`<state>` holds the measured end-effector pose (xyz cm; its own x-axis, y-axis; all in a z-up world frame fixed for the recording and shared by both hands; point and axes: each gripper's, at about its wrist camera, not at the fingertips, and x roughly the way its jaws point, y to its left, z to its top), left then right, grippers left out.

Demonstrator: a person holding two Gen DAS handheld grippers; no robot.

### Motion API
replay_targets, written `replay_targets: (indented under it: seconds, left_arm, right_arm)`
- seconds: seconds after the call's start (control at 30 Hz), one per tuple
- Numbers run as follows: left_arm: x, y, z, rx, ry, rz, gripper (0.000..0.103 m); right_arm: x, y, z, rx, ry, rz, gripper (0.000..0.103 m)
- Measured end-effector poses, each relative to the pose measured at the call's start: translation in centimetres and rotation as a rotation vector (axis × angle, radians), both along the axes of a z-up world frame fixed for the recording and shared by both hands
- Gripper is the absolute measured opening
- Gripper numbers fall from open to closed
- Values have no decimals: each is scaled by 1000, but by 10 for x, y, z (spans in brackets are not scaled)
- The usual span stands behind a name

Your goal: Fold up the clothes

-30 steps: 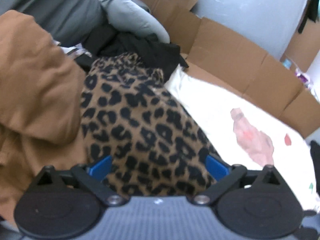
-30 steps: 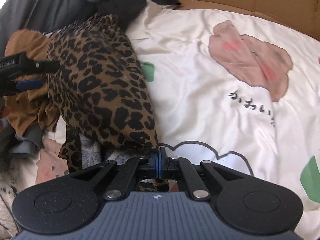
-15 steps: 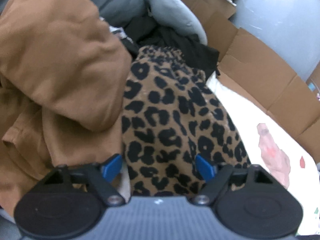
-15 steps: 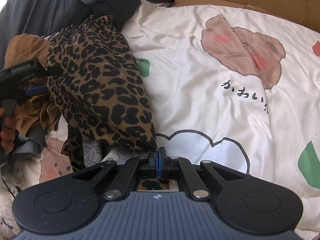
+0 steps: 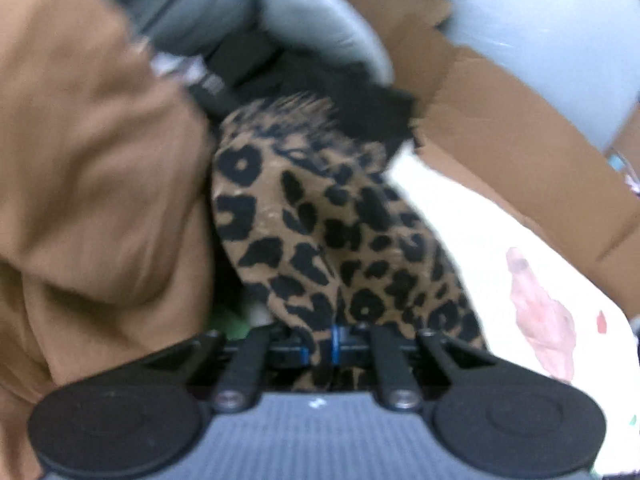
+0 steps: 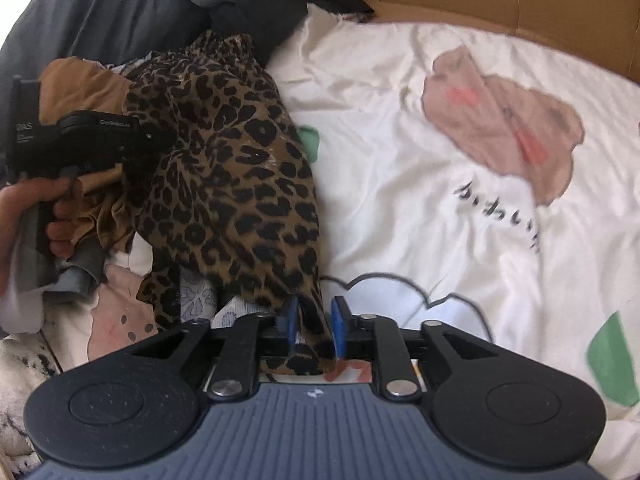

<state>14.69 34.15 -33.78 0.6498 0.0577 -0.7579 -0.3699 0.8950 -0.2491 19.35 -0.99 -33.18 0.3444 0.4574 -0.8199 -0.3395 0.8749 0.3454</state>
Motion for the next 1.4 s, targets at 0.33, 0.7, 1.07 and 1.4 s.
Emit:
replay_targets:
  seconds: [0.33,0.7,1.07,1.4]
  left_arm:
    - [14,-86,45,-96,-99,-247,8]
    - [-1,-138,35,-146,-4,-277,8]
    - [26,-143,3,-186,100,-281,21]
    - [12,-140,36,-145,91,-286,69]
  right_arm:
    - [11,0,40,99,-106,19,52]
    - [41,7,39,132,-138,7,53]
    - [63,12,13,147,-90,-13,53]
    - [71,19,6,152,-70,-3,54]
